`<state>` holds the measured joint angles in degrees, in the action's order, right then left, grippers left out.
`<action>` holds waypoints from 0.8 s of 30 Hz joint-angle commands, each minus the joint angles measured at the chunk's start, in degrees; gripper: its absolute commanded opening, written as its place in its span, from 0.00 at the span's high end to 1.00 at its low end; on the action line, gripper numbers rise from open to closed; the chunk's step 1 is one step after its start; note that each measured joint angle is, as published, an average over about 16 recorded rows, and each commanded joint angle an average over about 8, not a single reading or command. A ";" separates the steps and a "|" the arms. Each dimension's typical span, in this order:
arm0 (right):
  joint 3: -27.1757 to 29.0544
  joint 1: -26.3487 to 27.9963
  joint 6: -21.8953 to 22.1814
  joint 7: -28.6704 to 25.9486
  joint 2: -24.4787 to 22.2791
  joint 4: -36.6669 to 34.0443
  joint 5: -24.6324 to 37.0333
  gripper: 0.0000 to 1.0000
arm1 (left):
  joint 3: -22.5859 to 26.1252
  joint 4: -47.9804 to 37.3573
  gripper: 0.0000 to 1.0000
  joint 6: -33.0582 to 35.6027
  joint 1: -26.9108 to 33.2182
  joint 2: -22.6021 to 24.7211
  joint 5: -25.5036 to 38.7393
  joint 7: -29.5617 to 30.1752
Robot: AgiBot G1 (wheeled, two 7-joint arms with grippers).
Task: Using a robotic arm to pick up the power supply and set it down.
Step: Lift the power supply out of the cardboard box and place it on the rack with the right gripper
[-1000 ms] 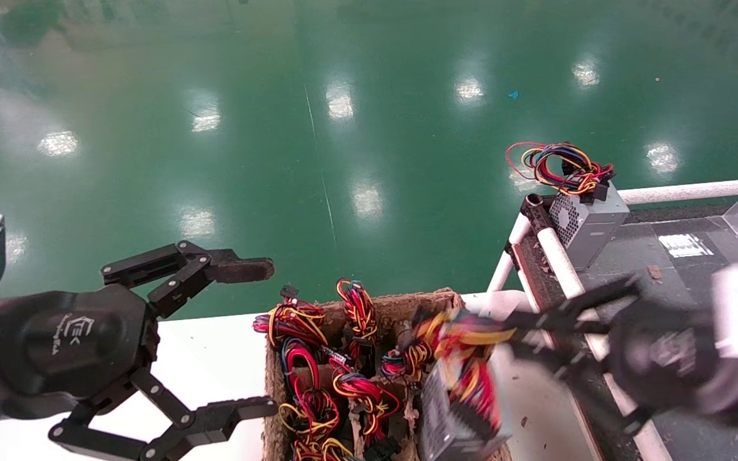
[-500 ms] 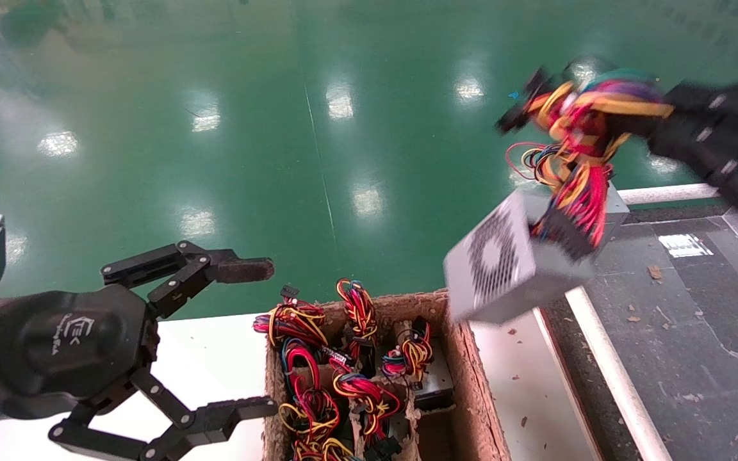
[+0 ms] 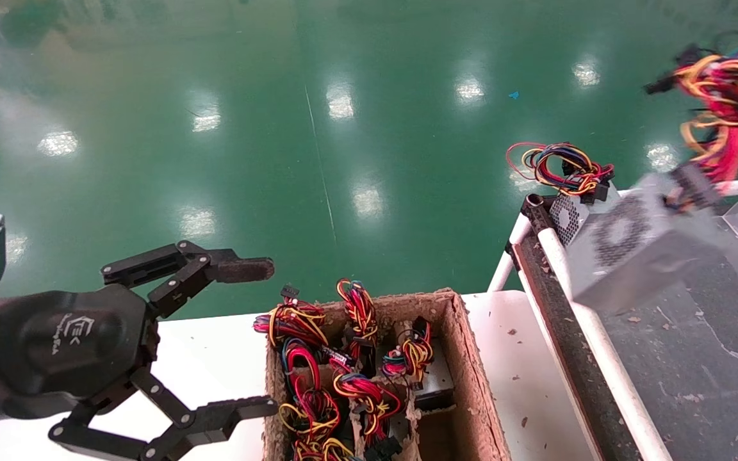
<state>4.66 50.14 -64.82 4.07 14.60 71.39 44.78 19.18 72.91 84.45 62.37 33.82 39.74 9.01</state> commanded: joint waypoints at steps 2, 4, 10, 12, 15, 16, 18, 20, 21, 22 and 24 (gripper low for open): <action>2.17 -3.43 0.98 1.18 -1.02 -2.22 0.08 1.00 | 0.00 0.00 0.00 0.00 0.00 0.00 0.00 0.00; 3.07 -5.05 1.86 2.03 -1.22 -3.61 0.76 1.00 | 0.01 0.00 0.00 0.00 0.00 0.00 0.00 0.00; 3.86 -6.75 6.33 4.88 0.44 -7.23 3.31 1.00 | 0.01 0.00 0.00 -0.01 0.00 -0.01 -0.01 -0.01; 3.04 -6.09 7.77 5.56 1.50 -7.98 4.40 1.00 | 0.02 0.00 0.00 -0.01 0.00 -0.01 -0.01 -0.01; 0.61 -3.72 9.39 6.06 3.25 -8.71 6.60 1.00 | 0.02 0.00 0.00 -0.01 0.00 -0.01 -0.01 -0.01; -0.40 -2.58 9.81 6.10 3.86 -8.94 7.47 1.00 | 0.02 0.00 0.00 -0.01 0.00 -0.01 -0.01 -0.01; -2.66 0.28 10.53 6.11 5.25 -9.65 9.48 1.00 | 0.02 0.00 0.00 -0.01 0.01 -0.01 -0.02 -0.01; -4.95 3.68 11.00 6.10 6.77 -10.76 11.62 1.00 | 0.03 0.00 0.00 -0.01 0.01 -0.01 -0.02 -0.01; -6.10 5.55 11.12 6.09 7.58 -11.49 12.75 1.00 | 0.03 0.00 0.00 -0.01 0.01 -0.01 -0.02 -0.01; -7.17 7.43 11.15 6.07 8.39 -12.30 13.82 1.00 | 0.03 0.00 0.00 -0.01 0.01 -0.01 -0.02 -0.01; -9.33 11.42 10.92 6.01 10.18 -14.30 15.99 1.00 | 0.03 0.00 0.00 -0.01 0.01 -0.01 -0.02 -0.01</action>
<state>-4.41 61.59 -54.54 10.21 24.82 56.57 60.65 19.21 72.91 84.44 62.38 33.81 39.72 9.00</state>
